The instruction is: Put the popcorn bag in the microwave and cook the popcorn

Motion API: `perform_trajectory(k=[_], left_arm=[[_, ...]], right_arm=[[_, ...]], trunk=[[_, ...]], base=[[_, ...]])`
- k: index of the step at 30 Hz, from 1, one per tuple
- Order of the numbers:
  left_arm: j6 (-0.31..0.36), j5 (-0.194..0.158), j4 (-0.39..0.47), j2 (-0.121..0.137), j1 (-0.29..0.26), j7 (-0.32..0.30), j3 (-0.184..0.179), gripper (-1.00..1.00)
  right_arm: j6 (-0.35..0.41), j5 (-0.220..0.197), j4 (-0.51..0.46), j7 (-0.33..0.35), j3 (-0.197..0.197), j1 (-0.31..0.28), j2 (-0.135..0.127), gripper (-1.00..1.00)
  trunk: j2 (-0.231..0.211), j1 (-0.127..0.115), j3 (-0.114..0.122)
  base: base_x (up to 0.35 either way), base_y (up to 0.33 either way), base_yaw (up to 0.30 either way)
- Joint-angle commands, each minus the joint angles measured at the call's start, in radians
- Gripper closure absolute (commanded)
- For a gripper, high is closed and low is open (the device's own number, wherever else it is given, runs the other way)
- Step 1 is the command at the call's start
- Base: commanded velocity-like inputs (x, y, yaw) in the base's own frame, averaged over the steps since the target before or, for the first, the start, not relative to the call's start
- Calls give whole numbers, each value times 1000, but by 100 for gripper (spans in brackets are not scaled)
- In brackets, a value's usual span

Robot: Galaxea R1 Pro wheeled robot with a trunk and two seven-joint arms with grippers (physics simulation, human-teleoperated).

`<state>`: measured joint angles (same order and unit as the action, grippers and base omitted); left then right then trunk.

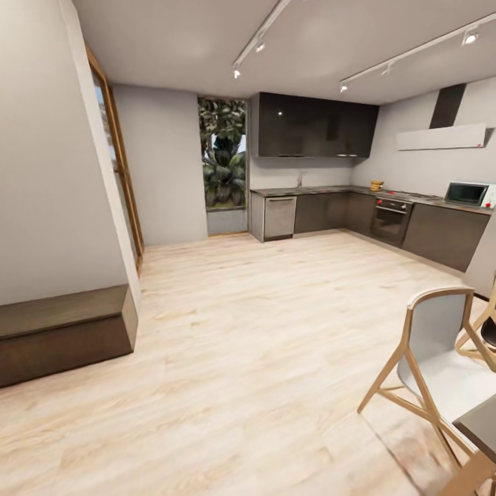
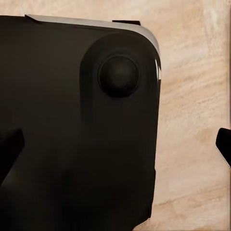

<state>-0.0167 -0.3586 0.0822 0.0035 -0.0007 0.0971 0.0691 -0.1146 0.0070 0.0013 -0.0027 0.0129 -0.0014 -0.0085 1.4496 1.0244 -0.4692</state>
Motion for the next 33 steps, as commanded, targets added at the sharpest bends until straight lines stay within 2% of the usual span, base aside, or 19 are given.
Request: perform_trajectory(k=[1, 20, 25, 33], left_arm=[[-2, 1, 1, 0, 0, 1, 6, -100], [-4, -1, 1, 0, 0, 2, 8, -100], [-50, -3, -4, 0, 0, 3, 12, -100], [-53, -5, -4, 1, -1, 3, 12, -100]], right_arm=[[-3, 1, 0, 0, 1, 0, 0, -100], [-3, 1, 0, 0, 2, 0, -1, -100], [-5, -1, 0, 0, 1, 0, -2, -100], [-4, -1, 0, 0, 1, 0, -2, -100]], trunk=[[0, 1, -1], [0, 1, -1], [0, 1, -1], [0, 1, -1]], base=[[332, 0, 0], [332, 0, 0], [332, 0, 0], [332, 0, 0]])
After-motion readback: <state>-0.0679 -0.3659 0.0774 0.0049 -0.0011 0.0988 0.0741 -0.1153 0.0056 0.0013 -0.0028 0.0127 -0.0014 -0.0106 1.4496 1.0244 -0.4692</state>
